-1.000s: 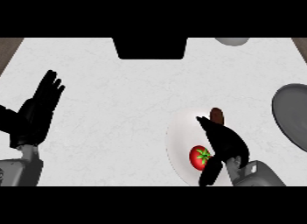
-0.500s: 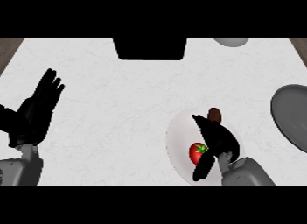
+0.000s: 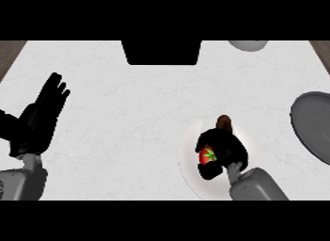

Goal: Pick the tomato from the plate and place it in the pan

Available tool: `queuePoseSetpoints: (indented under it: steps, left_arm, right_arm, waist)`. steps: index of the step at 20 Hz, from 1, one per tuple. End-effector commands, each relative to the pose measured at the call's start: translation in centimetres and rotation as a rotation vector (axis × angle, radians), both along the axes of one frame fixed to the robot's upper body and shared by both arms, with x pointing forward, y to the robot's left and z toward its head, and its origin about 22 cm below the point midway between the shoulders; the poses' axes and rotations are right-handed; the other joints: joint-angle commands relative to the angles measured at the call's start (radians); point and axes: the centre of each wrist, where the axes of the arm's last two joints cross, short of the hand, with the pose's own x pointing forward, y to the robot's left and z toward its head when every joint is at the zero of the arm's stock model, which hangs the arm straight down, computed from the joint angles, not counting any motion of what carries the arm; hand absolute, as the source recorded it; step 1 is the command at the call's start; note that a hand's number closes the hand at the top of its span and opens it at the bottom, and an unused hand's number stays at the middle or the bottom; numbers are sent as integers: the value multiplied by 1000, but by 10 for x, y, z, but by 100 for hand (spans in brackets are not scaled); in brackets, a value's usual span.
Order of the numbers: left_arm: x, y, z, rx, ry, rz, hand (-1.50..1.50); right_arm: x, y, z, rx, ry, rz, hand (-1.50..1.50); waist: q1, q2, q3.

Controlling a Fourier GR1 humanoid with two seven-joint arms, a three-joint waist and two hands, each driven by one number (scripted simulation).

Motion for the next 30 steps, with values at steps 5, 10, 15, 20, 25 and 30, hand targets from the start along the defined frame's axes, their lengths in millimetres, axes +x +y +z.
queuePoseSetpoints:
  steps: [5, 10, 15, 20, 25, 30]
  left_arm:
    - [-4, -13, -12, 1, 13, 8, 0]
    - [3, -8, -7, -23, 3, -3, 0]
    - [3, 0, -2, -7, -7, 6, 0]
    - [-6, 13, -6, -2, 11, 28, 0]
    - [2, 7, 8, -7, -4, 17, 0]
    - [0, -6, -7, -5, 3, 9, 0]
  right_arm:
    - [-1, -3, -29, 43, 21, -24, 150]
    - [-25, -14, -6, 9, -151, -90, 150]
    - [-22, -32, 27, -189, -347, -86, 150]
    - [-35, -35, 64, -356, -604, -83, 150]
    - [-61, -44, 128, -424, -819, -111, 150]
    - [-66, -34, 172, -388, -837, -212, 150]
  waist:
    - [-1, 15, 9]
    - [-8, 13, 9]
    - [-11, 11, 8]
    - [-15, 8, 8]
    - [-26, 4, 8]
    - [-5, 12, 8]
